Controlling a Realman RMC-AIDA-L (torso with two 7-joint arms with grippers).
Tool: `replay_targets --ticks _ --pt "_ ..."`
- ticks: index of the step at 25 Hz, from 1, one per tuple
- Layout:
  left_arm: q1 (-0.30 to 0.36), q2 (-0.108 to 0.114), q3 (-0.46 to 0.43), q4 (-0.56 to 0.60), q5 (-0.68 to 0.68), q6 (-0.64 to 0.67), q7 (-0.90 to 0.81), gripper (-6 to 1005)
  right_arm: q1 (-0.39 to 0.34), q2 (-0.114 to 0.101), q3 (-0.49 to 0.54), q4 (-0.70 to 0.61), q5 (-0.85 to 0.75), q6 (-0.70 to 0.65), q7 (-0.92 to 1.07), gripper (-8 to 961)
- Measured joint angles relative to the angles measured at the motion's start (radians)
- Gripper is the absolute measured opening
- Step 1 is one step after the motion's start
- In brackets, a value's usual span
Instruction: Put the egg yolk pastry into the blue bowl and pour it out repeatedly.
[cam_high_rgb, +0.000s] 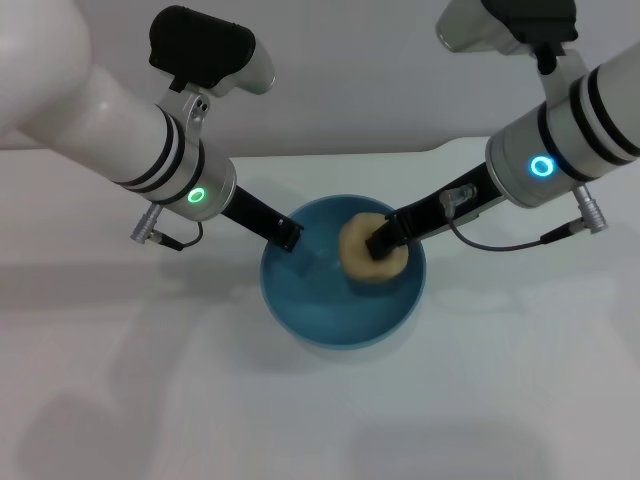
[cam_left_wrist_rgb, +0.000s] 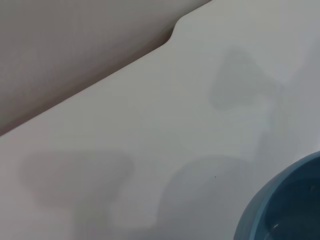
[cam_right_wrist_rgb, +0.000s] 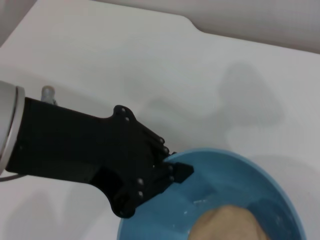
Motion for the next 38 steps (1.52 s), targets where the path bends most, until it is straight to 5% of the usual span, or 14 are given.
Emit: replay_targets --ticks 8,13,23,29,38 --pt "-0.001 0.0 0.007 0.0 0.0 0.005 0.0 -1 0.0 0.002 0.009 0.001 0.006 -0.025 -0.042 196" --pt "0.001 0.0 0.006 0.0 0.0 0.007 0.0 -1 0.004 0.005 0.01 0.008 0.011 -0.033 -0.048 377" --pt "0.034 0.0 0.003 0.029 -0.005 -0.06 0.014 0 -0.12 0.001 0.285 0.146 0.135 -0.04 -0.065 377" --pt "0.156 -0.003 0.008 0.155 -0.088 -0.18 0.091 0 -0.203 0.003 0.361 0.034 0.133 -0.08 -0.132 376" --pt "0.421 0.0 0.009 0.282 -0.487 -0.445 0.436 0 -0.216 0.002 0.483 -0.215 0.134 -0.141 -0.26 376"
